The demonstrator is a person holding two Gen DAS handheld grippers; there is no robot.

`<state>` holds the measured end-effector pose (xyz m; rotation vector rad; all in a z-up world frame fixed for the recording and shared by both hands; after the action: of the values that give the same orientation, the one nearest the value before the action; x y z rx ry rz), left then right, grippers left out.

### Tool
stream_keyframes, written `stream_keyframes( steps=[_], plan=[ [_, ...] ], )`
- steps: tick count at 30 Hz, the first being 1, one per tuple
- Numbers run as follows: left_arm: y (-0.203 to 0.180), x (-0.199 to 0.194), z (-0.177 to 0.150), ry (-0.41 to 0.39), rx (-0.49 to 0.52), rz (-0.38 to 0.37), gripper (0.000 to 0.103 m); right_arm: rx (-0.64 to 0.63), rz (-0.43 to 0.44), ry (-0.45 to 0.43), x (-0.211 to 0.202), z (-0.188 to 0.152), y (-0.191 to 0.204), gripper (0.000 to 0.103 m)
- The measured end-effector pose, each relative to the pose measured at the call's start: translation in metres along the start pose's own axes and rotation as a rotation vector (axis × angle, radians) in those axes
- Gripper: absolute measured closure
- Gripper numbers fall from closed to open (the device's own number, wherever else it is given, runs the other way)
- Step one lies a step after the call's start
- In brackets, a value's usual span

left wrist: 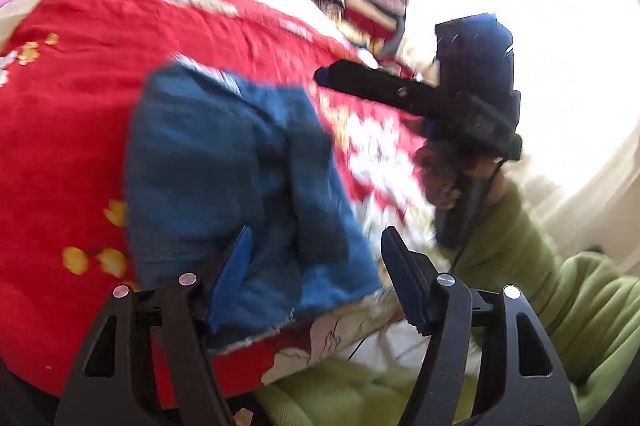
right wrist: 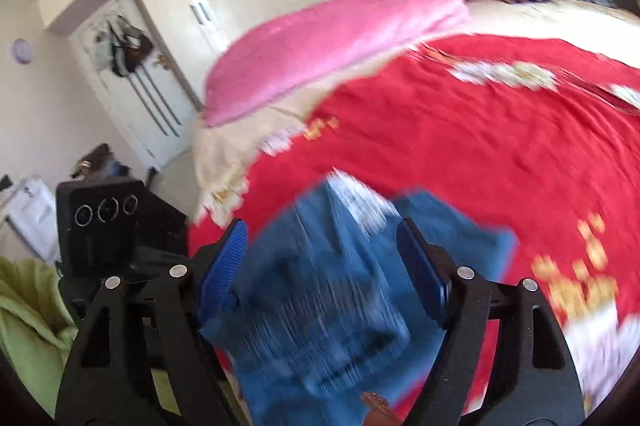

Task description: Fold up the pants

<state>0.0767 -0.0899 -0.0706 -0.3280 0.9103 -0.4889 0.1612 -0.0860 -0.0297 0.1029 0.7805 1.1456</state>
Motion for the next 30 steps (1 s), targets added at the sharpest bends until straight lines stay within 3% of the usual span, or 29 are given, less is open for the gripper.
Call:
stream_keyframes(
  steps=[4, 5, 7, 9, 14, 15, 16, 19, 23, 26, 30],
  plan=[
    [0.002, 0.023, -0.010, 0.062, 0.059, 0.078, 0.038, 0.029, -0.074, 0.057, -0.002, -0.032, -0.008, 0.034],
    [0.003, 0.025, -0.012, 0.064, 0.070, 0.087, 0.038, 0.036, -0.106, 0.090, 0.003, -0.040, -0.012, 0.045],
    [0.001, 0.026, -0.014, 0.062, 0.088, 0.092, 0.038, 0.064, -0.194, 0.176, 0.014, -0.059, -0.030, 0.050],
    [0.000, 0.021, -0.009, 0.051, 0.097, 0.082, 0.037, 0.067, -0.234, 0.208, 0.018, -0.069, -0.037, 0.051],
    [0.014, -0.024, 0.011, -0.078, 0.113, 0.183, 0.038, 0.018, -0.225, 0.135, -0.006, -0.051, -0.020, 0.048],
    [0.019, -0.029, 0.014, -0.093, 0.112, 0.216, 0.041, 0.004, -0.225, 0.118, -0.010, -0.044, -0.016, 0.048],
    [0.029, -0.030, 0.018, -0.101, 0.109, 0.267, 0.057, -0.016, -0.228, 0.101, -0.012, -0.036, -0.013, 0.048],
    [0.039, -0.017, 0.013, -0.066, 0.098, 0.295, 0.073, -0.067, -0.215, 0.110, -0.002, -0.018, -0.002, 0.048],
    [0.038, -0.004, -0.002, -0.019, 0.172, 0.364, 0.078, -0.139, -0.207, 0.179, 0.029, -0.007, 0.006, 0.059],
    [0.036, -0.001, -0.009, -0.001, 0.198, 0.371, 0.079, -0.135, -0.228, 0.232, 0.053, -0.001, -0.006, 0.064],
    [0.038, 0.000, -0.016, 0.009, 0.184, 0.360, 0.079, -0.122, -0.185, 0.307, 0.076, -0.009, -0.014, 0.069]
  ],
)
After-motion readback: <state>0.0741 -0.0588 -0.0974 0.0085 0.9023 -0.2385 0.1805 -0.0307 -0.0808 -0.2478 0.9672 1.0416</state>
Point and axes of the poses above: each gripper's, at about its wrist camera, not at the fingertips, and x roughly the way its jaws point, y to its left, z to its top, the point moved 9 cm from there along x, roughly the way its jaws point, and after that the axes turned 6 degrees about z, right-handed, at the moved point
